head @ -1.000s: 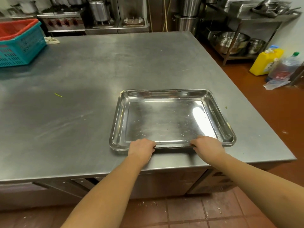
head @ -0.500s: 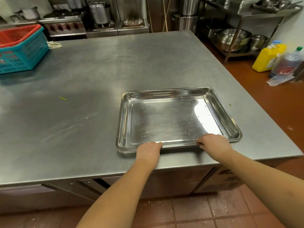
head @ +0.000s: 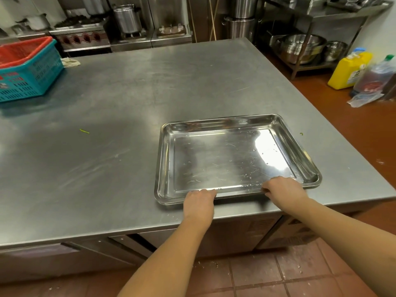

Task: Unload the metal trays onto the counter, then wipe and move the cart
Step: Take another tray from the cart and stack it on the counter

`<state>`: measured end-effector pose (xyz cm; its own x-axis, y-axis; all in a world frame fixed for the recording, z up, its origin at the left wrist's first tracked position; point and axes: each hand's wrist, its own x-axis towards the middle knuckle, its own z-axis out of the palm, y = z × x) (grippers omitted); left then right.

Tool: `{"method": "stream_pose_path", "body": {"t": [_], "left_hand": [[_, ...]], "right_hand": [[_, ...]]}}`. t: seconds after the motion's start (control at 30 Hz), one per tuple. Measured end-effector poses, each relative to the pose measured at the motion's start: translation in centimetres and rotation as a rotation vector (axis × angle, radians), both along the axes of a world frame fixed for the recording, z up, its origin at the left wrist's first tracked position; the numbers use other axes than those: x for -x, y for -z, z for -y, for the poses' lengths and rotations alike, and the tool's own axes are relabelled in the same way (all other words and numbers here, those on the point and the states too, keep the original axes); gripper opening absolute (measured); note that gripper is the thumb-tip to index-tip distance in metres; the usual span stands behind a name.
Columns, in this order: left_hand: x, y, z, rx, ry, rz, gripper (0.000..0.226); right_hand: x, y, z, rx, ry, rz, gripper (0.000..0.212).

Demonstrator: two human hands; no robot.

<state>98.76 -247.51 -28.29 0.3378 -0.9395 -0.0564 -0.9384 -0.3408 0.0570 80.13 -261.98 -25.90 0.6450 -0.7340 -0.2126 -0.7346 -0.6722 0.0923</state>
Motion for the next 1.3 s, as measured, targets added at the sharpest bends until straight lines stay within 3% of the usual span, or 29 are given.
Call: {"method": "stream_pose_path", "body": {"t": [1.03,1.1,1.23,1.3], "left_hand": [[-0.4,-0.4,-0.5,-0.072,0.038,-0.071,0.03],[-0.7,-0.6,-0.6,-0.054,0.031,-0.148,0.028],[-2.0,-1.8,0.0,0.01,-0.128,-0.552,0.041],[-2.5,-2.5,0.3,0.024,-0.177,-0.707,0.042]], "right_hand": [[-0.1,0.2,-1.5,-0.075,0.197,0.113,0.014],[-0.2,0.0,-1.6,-0.092,0.222,0.102,0.019],[-1.2,-1.8,-2.2,-0.201,0.304,0.149,0.056],[-2.3,-2.9,-2.8,-0.224,0.292,0.172,0.065]]}}
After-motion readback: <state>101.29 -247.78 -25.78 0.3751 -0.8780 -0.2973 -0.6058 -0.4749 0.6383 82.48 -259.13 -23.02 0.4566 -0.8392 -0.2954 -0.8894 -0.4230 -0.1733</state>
